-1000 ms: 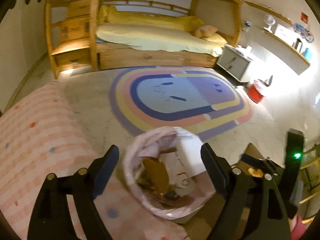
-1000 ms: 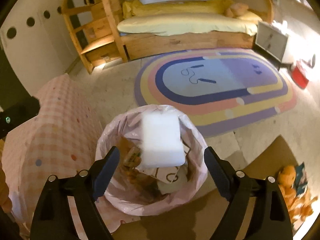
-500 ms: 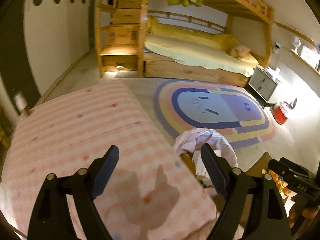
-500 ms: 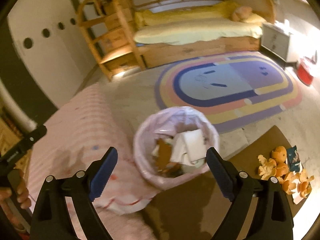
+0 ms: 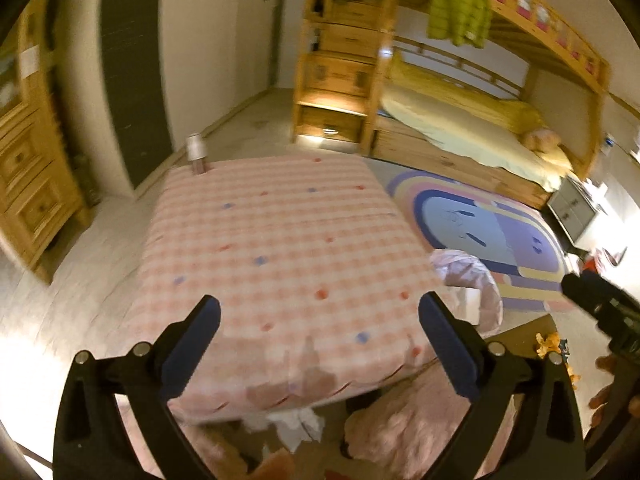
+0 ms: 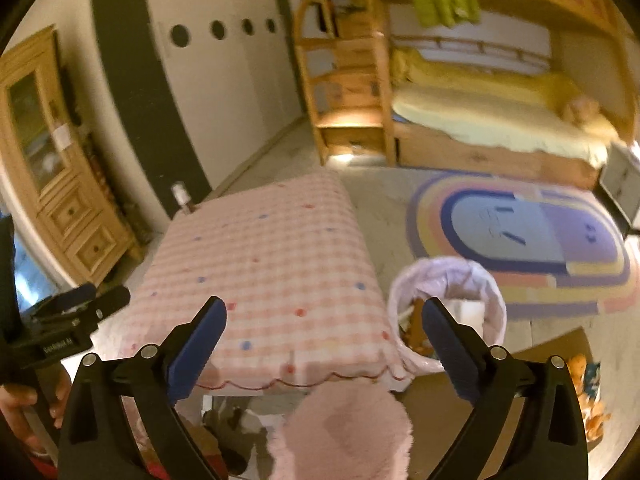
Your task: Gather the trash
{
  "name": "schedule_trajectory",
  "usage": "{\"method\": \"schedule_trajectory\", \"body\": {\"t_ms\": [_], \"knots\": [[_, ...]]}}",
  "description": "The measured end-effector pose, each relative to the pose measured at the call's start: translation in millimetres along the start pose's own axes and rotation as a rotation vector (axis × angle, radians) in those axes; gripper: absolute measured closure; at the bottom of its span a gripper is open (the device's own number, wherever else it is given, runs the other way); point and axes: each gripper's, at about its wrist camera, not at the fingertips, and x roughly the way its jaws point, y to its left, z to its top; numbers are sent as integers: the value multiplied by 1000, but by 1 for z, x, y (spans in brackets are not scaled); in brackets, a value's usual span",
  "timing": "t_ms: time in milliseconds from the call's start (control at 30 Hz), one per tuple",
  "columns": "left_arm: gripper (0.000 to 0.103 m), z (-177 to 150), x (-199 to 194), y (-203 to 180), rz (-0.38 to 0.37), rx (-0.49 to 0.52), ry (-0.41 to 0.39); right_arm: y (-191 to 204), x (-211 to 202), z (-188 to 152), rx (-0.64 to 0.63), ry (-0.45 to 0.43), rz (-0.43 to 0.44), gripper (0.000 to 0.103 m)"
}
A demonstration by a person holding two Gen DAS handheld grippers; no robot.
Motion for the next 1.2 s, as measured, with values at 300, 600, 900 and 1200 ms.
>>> {"method": "schedule_trajectory", "body": {"t_ms": [300,600,900,1200], "knots": [[7,-33,-49,35,246,-7,-25,39,-15,-11,-135,35,10,6],[7,-49,-54,54,284,-31,9,44,-14,-21,-144,34,-37,6],[7,-48,-52,51,271,-30,4,45,-13,-23,-141,35,-40,6],[7,-47,-50,49,273,-32,6,46,-10,-23,-134,38,-40,6]]}}
